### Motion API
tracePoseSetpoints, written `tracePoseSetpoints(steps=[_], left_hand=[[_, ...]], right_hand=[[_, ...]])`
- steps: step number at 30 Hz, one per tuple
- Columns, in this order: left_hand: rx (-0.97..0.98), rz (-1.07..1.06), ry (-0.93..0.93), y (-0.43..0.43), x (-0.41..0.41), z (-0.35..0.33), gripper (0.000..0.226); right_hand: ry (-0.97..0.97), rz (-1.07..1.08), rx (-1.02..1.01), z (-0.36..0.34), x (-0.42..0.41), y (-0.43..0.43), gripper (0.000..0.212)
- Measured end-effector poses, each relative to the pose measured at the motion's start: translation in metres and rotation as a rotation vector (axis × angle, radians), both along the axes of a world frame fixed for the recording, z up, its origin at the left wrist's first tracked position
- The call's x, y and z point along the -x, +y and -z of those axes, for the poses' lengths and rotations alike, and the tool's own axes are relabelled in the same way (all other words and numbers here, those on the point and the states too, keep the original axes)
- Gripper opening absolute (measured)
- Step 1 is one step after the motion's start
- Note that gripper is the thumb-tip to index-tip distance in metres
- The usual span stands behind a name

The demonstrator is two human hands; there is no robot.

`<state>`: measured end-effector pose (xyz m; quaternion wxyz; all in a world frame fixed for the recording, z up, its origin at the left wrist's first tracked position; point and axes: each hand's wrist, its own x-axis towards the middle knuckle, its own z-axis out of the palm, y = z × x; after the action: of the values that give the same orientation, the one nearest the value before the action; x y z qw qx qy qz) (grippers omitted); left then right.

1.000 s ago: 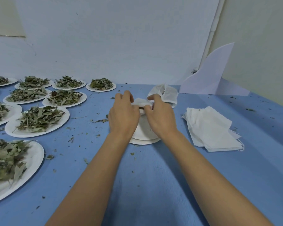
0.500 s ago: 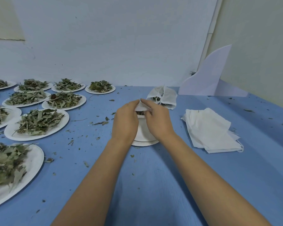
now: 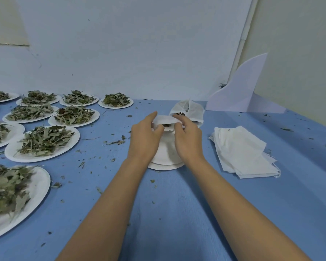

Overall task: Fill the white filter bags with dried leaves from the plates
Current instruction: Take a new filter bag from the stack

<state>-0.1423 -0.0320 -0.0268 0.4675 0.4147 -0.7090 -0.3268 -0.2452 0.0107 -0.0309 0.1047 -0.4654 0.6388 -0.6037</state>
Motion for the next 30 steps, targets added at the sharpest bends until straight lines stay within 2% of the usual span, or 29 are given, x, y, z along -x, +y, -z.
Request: tracePoseSetpoints(steps=[4, 12, 15, 19, 21, 23, 25, 27, 30], left_hand=[[-0.150, 0.138, 0.265, -0.002, 0.017, -0.010, 0.040], [-0.267, 0.328, 0.363, -0.052, 0.080, -0.043, 0.048], [-0.213, 0.332, 0.238, -0.082, 0.106, -0.047, 0.051], [-0.039, 0.308, -0.150, -0.116, 0.129, -0.031, 0.048], [-0.025, 0.323, -0.419, -0.128, 0.135, -0.017, 0.049], [-0.067, 0.312, -0.559, -0.132, 0.136, -0.010, 0.052], [-0.126, 0.298, -0.541, -0.130, 0.134, -0.006, 0.057], [-0.124, 0.289, -0.478, -0.125, 0.128, -0.008, 0.059], [-0.113, 0.289, -0.281, -0.116, 0.115, -0.017, 0.061]], right_hand=[[-0.147, -0.074, 0.084, -0.008, 0.007, -0.003, 0.043], [-0.142, -0.015, 0.110, -0.035, 0.056, -0.048, 0.044], [-0.018, -0.015, 0.061, -0.033, 0.083, -0.078, 0.044], [0.069, -0.034, -0.026, -0.019, 0.112, -0.105, 0.044], [0.294, -0.008, -0.217, -0.009, 0.122, -0.113, 0.046], [0.482, 0.014, -0.441, -0.001, 0.125, -0.119, 0.050], [0.514, 0.046, -0.541, 0.001, 0.122, -0.119, 0.049], [0.492, 0.091, -0.517, -0.003, 0.119, -0.115, 0.041], [0.425, 0.129, -0.425, -0.014, 0.108, -0.101, 0.037]])
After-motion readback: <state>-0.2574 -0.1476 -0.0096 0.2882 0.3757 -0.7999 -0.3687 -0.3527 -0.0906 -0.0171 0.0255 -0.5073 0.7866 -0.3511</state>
